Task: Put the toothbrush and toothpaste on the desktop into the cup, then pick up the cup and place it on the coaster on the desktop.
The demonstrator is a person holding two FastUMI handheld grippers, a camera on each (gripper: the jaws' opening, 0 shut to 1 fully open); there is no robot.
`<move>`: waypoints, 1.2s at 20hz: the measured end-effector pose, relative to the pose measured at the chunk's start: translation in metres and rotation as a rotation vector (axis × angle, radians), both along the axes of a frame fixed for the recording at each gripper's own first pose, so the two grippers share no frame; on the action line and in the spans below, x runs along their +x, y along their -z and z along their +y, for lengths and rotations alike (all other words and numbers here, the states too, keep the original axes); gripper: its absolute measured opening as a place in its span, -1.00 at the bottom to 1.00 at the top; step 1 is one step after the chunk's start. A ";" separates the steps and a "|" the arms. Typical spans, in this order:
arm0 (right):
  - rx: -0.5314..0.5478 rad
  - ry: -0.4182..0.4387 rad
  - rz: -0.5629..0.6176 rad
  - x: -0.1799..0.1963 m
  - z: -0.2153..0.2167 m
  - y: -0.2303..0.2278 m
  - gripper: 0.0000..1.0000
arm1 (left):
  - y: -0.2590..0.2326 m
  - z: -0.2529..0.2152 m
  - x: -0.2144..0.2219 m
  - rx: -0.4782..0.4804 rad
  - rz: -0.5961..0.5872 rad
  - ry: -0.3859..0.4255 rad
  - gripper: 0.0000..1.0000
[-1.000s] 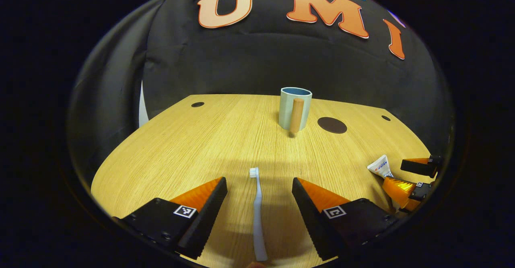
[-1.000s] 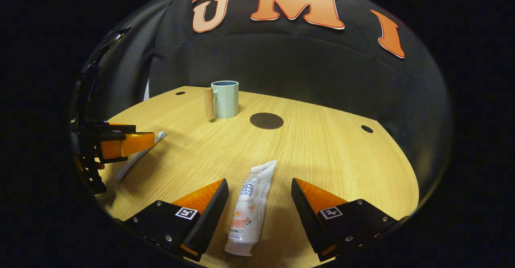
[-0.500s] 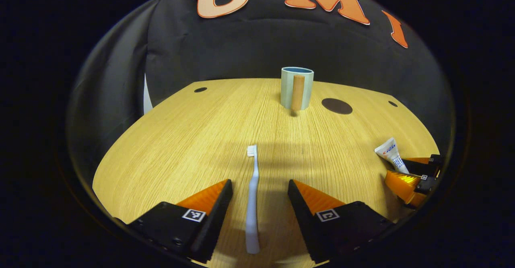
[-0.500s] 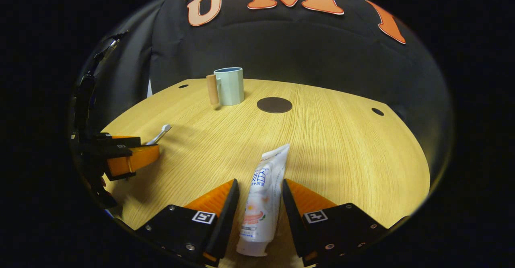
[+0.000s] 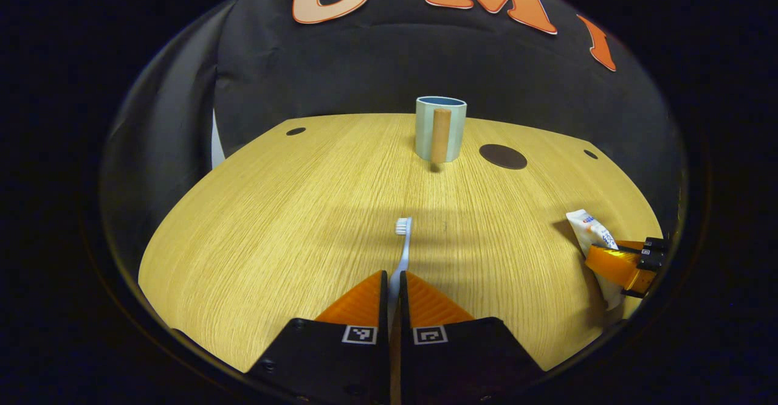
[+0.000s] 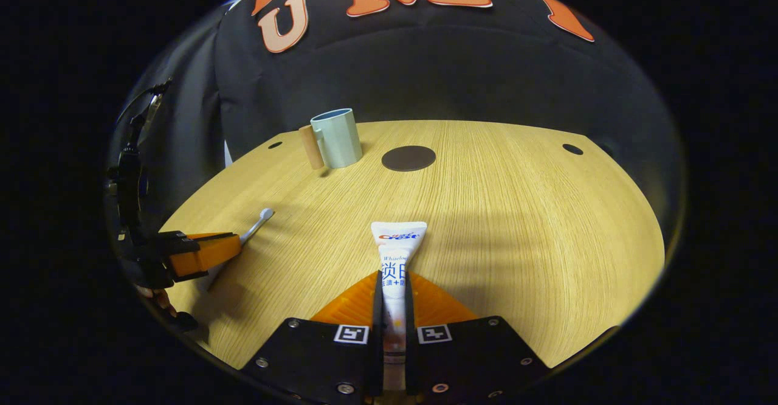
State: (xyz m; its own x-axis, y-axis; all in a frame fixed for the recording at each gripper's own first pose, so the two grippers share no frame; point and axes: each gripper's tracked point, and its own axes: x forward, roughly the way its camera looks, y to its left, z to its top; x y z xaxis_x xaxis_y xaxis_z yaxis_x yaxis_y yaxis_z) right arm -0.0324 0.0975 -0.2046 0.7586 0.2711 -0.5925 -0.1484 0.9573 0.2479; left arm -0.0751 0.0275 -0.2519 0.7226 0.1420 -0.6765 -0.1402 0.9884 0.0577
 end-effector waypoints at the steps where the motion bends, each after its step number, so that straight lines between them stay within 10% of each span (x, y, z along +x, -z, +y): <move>1: -0.001 0.005 -0.018 0.002 -0.002 -0.005 -0.70 | 0.000 0.001 0.001 -0.006 -0.010 0.009 -0.86; 24: 0.000 0.094 -0.421 0.054 -0.042 -0.145 -0.71 | -0.156 -0.040 0.107 -0.039 -0.538 0.100 -0.93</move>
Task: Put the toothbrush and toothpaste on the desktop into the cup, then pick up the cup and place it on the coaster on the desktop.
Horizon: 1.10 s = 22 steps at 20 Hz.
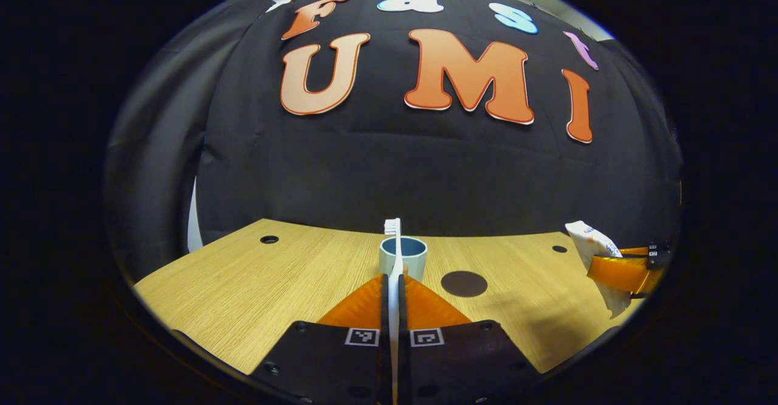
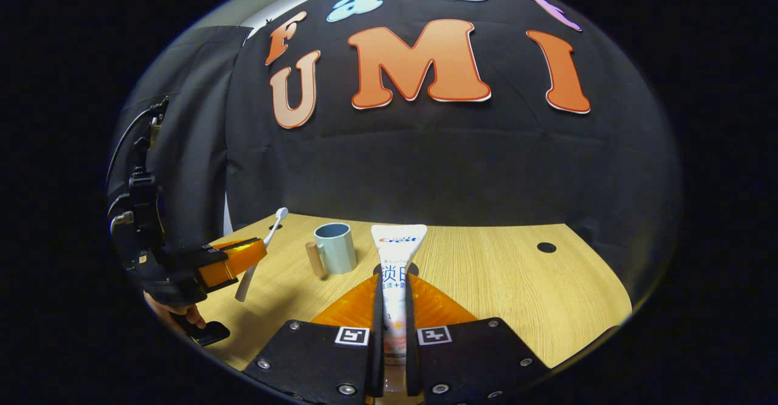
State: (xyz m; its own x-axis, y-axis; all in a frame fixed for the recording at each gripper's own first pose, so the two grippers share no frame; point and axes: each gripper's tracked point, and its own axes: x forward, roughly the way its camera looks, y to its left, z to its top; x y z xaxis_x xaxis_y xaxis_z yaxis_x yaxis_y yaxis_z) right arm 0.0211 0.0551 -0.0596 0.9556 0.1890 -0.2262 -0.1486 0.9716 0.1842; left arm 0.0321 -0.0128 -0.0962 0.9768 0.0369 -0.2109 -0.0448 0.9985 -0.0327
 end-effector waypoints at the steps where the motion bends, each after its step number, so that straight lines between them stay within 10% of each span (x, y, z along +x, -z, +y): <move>1: -0.004 0.002 -0.012 0.001 -0.002 -0.004 -0.71 | -0.007 -0.002 0.008 -0.010 -0.018 0.002 -0.93; 22: 0.005 0.106 -0.124 0.051 -0.048 -0.043 -0.71 | -0.082 -0.006 0.168 -0.089 -0.276 0.123 -0.92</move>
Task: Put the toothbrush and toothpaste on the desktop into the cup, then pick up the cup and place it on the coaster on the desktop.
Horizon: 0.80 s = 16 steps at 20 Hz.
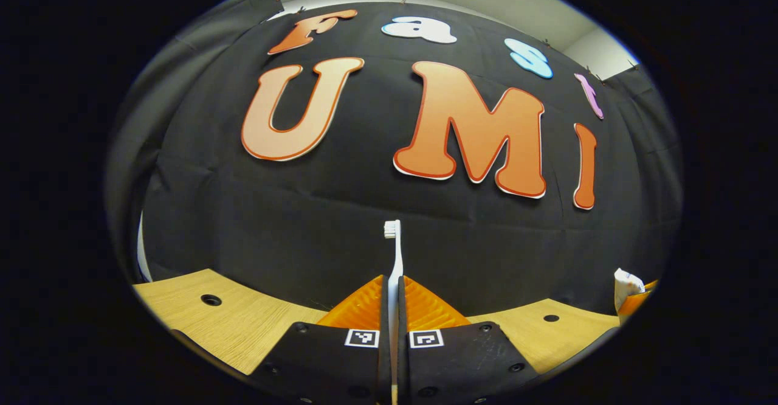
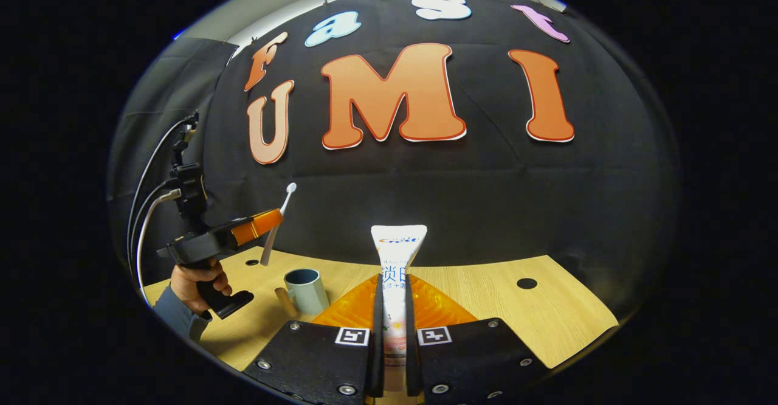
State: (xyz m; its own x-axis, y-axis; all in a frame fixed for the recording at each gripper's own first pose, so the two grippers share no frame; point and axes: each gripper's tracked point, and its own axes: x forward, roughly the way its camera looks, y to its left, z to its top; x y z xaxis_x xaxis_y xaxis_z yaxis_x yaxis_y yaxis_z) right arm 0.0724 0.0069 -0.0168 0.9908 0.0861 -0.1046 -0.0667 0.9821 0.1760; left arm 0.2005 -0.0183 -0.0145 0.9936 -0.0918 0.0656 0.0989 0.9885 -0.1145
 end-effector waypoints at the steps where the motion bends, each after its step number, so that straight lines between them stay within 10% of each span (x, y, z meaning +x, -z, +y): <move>1: -0.005 0.001 -0.003 0.004 -0.001 -0.002 -0.71 | 0.006 0.001 0.005 0.014 0.002 -0.003 -0.92; 16: -0.031 -0.007 0.026 0.017 0.005 0.013 -0.71 | 0.095 -0.001 0.051 0.049 0.108 0.116 -0.91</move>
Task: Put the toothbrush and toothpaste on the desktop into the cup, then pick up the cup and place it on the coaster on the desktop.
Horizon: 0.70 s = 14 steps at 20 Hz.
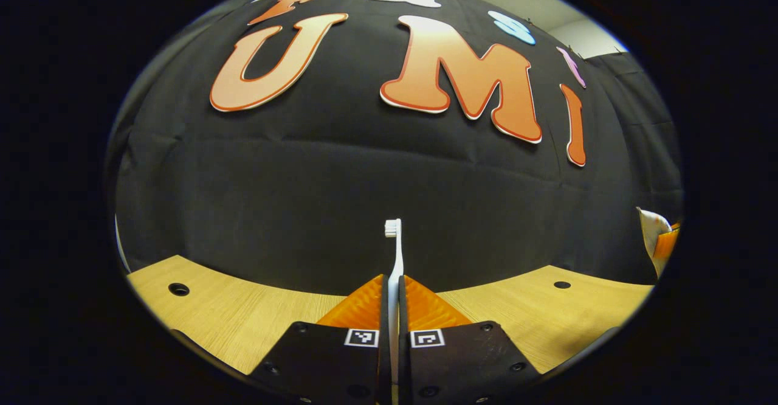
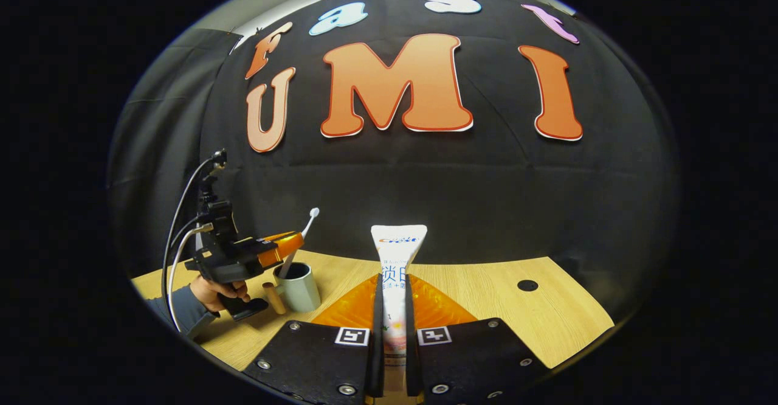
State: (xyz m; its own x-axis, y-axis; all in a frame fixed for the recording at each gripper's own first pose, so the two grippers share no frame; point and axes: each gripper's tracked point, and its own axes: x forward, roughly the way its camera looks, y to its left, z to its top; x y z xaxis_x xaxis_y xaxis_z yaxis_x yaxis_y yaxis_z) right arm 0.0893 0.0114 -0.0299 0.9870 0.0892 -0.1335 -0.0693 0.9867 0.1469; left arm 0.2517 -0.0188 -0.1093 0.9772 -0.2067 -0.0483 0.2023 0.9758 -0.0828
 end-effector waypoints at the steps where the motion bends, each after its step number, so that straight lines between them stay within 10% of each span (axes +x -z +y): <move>1: 0.002 0.000 -0.001 0.001 0.001 -0.001 -0.71 | 0.004 -0.004 0.002 0.002 0.009 0.004 -0.90; 7: 0.004 -0.013 -0.010 -0.003 0.011 -0.006 -0.71 | 0.029 0.005 -0.026 -0.001 0.123 0.030 -0.46; 12: 0.002 -0.049 -0.048 -0.002 0.026 -0.018 -0.72 | 0.027 0.016 -0.057 0.108 0.135 -0.005 0.93; 14: 0.004 -0.053 -0.071 0.004 0.027 -0.027 -0.71 | 0.017 0.019 -0.071 0.080 0.138 -0.001 0.96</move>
State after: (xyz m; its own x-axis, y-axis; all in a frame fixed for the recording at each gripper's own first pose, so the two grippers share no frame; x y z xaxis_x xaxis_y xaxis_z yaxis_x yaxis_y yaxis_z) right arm 0.0934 0.0384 -0.0025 0.9879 0.1419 -0.0631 -0.1317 0.9808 0.1436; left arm 0.1808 0.0003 -0.1267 0.9605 -0.1956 -0.1979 0.1931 0.9807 -0.0320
